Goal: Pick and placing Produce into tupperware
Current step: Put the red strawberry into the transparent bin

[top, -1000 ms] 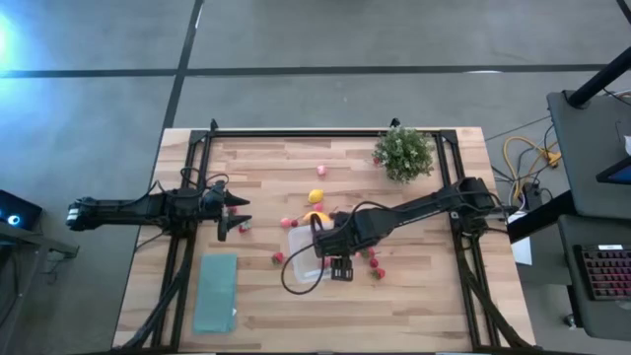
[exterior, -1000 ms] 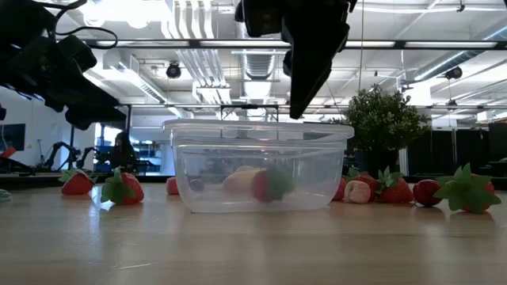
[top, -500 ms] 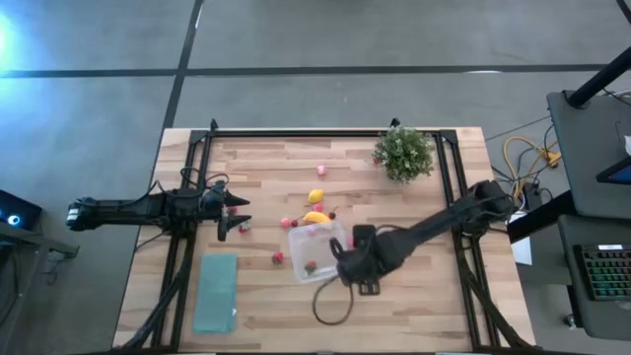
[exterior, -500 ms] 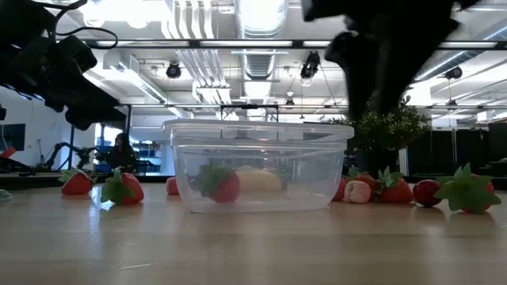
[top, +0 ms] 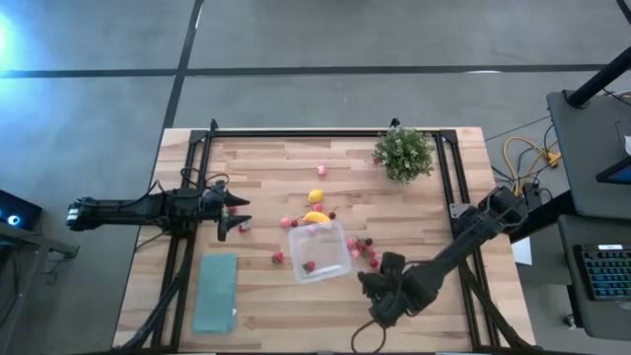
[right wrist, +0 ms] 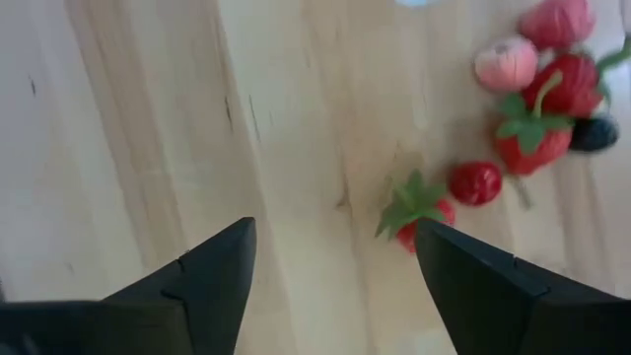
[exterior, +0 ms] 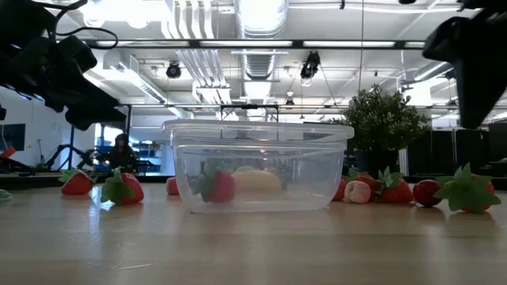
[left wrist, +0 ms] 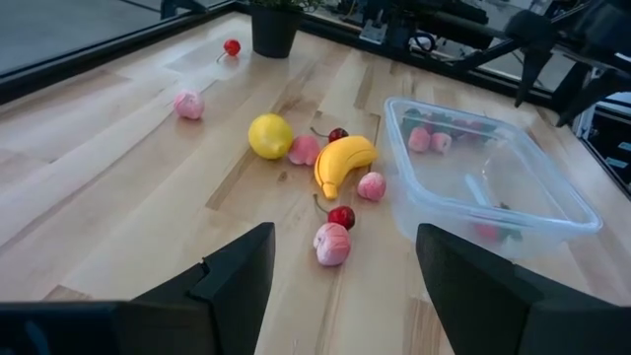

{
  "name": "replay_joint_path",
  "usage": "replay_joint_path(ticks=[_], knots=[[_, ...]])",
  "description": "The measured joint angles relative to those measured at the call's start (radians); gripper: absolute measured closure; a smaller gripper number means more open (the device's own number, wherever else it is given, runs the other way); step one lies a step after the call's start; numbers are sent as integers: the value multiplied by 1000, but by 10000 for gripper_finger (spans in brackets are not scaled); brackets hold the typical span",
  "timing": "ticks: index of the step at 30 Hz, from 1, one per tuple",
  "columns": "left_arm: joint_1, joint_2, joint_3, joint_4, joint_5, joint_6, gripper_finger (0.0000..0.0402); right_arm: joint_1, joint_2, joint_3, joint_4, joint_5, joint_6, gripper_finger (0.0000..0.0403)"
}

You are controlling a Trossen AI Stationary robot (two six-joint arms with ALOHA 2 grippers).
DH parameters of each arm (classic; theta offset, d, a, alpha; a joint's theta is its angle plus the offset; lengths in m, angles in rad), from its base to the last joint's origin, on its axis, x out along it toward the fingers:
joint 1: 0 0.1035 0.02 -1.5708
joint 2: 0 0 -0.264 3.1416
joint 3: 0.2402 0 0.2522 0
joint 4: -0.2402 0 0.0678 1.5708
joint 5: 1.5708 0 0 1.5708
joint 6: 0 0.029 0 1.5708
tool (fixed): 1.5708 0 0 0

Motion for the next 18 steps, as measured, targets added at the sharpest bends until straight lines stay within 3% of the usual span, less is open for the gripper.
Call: replay_joint_path(ticks=[9, 18], knots=[[0, 0, 0, 0, 0, 0, 168, 20, 1, -1, 1, 94, 286, 137], [0, 0, 0, 0, 0, 0, 168, 7, 2, -17, 3, 156, 427, 140]])
